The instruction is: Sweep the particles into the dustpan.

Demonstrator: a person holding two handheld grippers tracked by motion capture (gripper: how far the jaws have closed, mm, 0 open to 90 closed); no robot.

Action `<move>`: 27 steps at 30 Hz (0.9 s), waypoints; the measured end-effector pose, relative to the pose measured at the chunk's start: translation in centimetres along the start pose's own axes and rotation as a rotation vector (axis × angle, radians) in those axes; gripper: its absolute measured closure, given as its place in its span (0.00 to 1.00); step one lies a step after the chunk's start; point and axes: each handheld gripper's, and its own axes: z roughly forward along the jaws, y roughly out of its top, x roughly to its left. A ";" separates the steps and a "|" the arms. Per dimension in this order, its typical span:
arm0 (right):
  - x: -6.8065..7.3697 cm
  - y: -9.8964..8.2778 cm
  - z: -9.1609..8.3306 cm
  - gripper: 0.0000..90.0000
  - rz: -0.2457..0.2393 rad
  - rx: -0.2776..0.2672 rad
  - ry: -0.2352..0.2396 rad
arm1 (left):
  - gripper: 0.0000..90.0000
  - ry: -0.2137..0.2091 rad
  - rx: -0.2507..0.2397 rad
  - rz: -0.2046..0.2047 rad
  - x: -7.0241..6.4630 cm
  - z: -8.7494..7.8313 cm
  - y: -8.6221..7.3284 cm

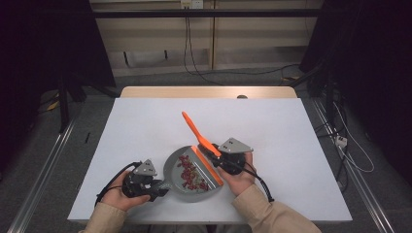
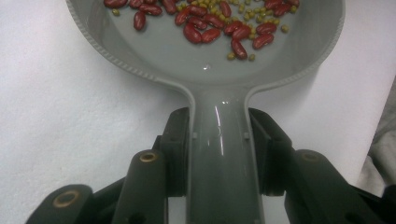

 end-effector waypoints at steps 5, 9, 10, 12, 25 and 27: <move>1.4 0.0 0.1 0.79 -0.001 0.004 0.034 | 0.69 -0.004 -0.008 -0.012 0.0 0.1 0.0; 1.9 0.6 -0.1 0.79 0.043 -0.027 0.090 | 0.69 -0.002 -0.020 -0.016 0.0 0.1 0.1; 2.1 0.7 -0.1 0.79 0.049 -0.025 0.100 | 0.68 0.003 -0.010 -0.004 -0.1 0.1 0.1; 2.3 0.9 -0.1 0.79 0.019 -0.028 0.095 | 0.68 0.012 -0.029 -0.009 -0.2 0.1 0.4; -0.4 0.8 -1.3 0.79 0.067 -0.037 0.085 | 0.70 0.073 -0.043 0.013 -0.5 0.6 0.3; -0.7 0.7 -1.6 0.79 0.068 -0.036 0.080 | 0.70 0.073 -0.053 0.004 -0.4 0.6 0.2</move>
